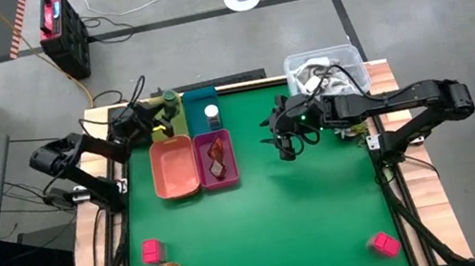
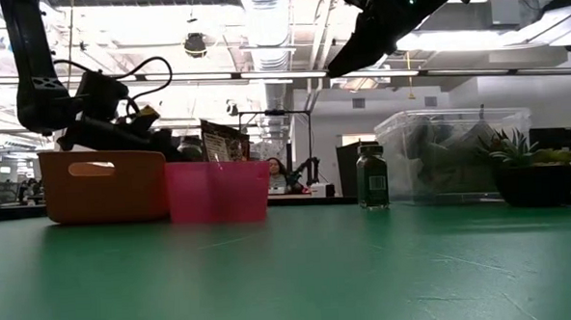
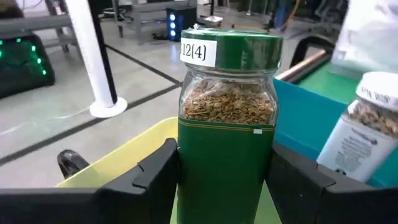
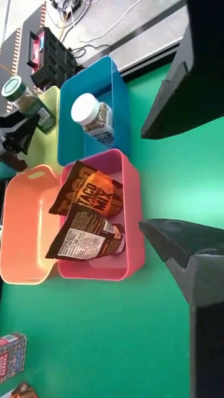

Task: Sort spices by type
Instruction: Put the bottom green seasoning bottle into the yellow bin, then put the left green seasoning bottle into the yellow bin

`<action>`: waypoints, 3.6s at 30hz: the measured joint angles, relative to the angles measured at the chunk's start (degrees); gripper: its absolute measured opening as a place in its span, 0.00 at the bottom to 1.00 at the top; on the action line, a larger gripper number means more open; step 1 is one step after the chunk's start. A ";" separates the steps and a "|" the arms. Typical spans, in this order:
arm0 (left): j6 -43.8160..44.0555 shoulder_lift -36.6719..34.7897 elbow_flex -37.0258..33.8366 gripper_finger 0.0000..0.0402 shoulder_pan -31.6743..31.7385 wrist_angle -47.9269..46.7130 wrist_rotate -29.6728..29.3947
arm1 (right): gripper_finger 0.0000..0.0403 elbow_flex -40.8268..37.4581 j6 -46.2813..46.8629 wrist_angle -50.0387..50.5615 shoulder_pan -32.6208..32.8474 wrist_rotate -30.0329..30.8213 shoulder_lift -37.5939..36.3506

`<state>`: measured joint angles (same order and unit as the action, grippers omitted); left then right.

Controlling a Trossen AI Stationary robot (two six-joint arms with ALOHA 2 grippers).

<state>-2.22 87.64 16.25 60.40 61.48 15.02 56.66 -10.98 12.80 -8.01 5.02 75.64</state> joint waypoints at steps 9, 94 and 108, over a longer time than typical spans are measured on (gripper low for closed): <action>8.46 0.00 0.00 0.51 -0.02 -1.95 -4.29 | 0.62 0.00 0.02 -0.02 0.02 -0.02 0.00; 10.22 12.81 49.72 0.69 -10.08 -90.09 -27.58 | 0.62 -0.26 1.53 3.27 0.70 -0.33 0.52; 7.59 12.76 49.22 0.52 -10.58 -93.40 -27.75 | 0.62 -0.28 1.51 2.98 0.42 -0.33 0.50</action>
<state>5.37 100.40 65.47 49.82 -31.92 -12.73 56.38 -9.47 15.78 -7.60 4.69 76.14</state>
